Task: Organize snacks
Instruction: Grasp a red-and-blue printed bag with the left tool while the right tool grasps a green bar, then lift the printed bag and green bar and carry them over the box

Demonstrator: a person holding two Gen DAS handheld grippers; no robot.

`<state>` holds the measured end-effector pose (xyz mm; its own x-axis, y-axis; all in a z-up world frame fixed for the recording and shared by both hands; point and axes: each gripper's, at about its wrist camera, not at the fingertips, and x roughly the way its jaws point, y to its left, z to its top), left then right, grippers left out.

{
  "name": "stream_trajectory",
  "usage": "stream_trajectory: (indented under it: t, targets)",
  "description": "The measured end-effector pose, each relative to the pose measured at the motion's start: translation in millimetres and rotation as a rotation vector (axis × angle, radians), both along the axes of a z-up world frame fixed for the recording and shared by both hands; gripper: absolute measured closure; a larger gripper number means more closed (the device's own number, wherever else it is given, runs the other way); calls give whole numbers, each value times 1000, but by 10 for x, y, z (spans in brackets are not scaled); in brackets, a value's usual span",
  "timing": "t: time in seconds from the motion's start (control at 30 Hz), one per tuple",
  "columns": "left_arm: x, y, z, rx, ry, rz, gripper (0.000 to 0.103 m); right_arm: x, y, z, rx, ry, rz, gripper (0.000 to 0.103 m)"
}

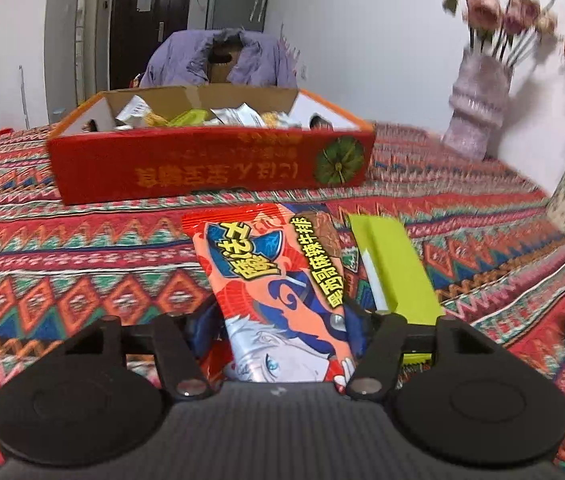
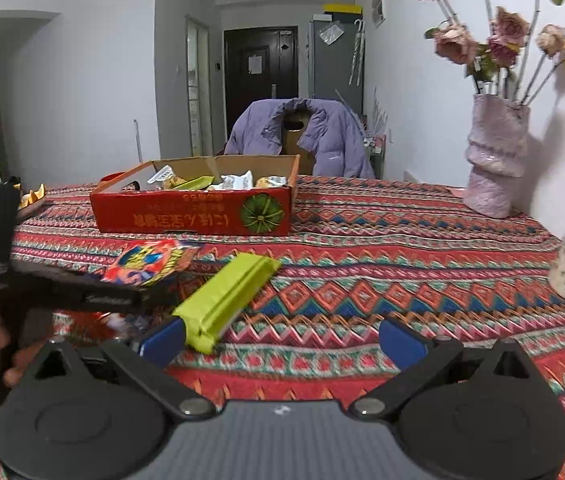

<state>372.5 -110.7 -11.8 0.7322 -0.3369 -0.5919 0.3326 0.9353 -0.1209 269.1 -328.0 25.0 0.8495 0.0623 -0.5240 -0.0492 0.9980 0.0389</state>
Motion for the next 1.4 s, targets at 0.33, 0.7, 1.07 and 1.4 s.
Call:
stream_trajectory:
  t: [0.33, 0.7, 1.07, 1.4]
  targets:
    - [-486, 964, 330, -31, -35, 227, 41, 1032, 467, -383, 46, 146, 32, 10]
    - [-653, 1140, 503, -34, -54, 246, 41, 971, 502, -430, 31, 135, 11, 69]
    - [-1143, 915, 676, -59, -93, 183, 41, 125, 389, -139, 22, 84, 83, 70]
    - [-1360, 608, 712, -36, -116, 117, 41, -295, 292, 58, 28, 24, 96, 70]
